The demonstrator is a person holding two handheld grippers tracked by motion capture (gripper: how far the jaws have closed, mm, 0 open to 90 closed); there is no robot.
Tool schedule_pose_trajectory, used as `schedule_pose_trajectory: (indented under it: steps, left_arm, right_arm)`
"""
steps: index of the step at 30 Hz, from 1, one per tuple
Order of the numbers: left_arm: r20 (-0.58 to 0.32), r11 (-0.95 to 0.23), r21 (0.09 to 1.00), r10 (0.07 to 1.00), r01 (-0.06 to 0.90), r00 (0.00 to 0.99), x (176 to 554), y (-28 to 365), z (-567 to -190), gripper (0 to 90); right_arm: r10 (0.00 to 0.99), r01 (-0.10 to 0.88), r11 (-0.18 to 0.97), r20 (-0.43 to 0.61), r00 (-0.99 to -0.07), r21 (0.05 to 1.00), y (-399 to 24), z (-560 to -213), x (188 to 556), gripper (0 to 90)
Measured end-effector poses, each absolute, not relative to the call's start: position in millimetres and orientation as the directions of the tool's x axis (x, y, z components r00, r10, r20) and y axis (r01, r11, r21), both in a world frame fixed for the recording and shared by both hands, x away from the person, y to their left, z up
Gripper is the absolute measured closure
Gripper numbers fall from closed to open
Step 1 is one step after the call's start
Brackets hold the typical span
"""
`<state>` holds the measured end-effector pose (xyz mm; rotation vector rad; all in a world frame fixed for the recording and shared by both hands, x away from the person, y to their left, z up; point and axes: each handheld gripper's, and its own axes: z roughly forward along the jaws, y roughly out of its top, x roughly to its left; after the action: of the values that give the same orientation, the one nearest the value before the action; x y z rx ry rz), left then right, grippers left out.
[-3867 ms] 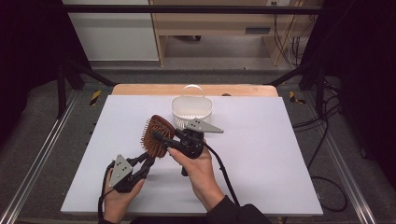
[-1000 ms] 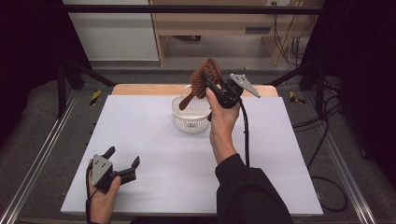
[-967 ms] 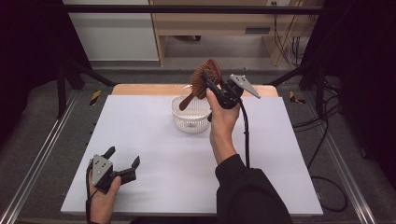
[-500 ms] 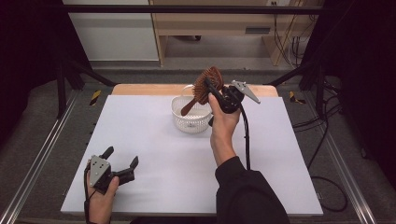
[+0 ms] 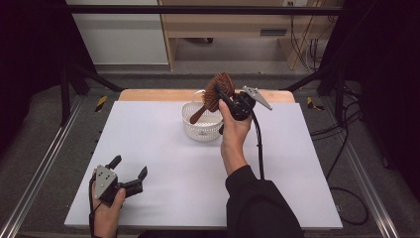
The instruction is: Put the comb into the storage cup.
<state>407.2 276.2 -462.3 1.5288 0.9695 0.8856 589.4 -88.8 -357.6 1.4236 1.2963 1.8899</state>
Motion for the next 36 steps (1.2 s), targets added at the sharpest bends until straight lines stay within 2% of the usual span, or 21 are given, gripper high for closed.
schedule_pose_trajectory:
  steps: [24, 36]
  left_arm:
    - [0.042, -0.100, 0.987, 0.917, 0.126, 0.396, 408.0, 277.0, -462.7, 2.7]
    - [0.038, -0.097, 0.986, 0.918, 0.132, 0.395, 408.8, 277.8, -463.5, 2.7]
  right_arm:
    - [0.766, 0.209, -0.487, 0.529, -0.364, 0.848, -80.4, -380.4, 598.2, 51.0]
    - [0.765, 0.188, -0.493, 0.527, -0.371, 0.849, -78.8, -387.2, 599.5, 51.1]
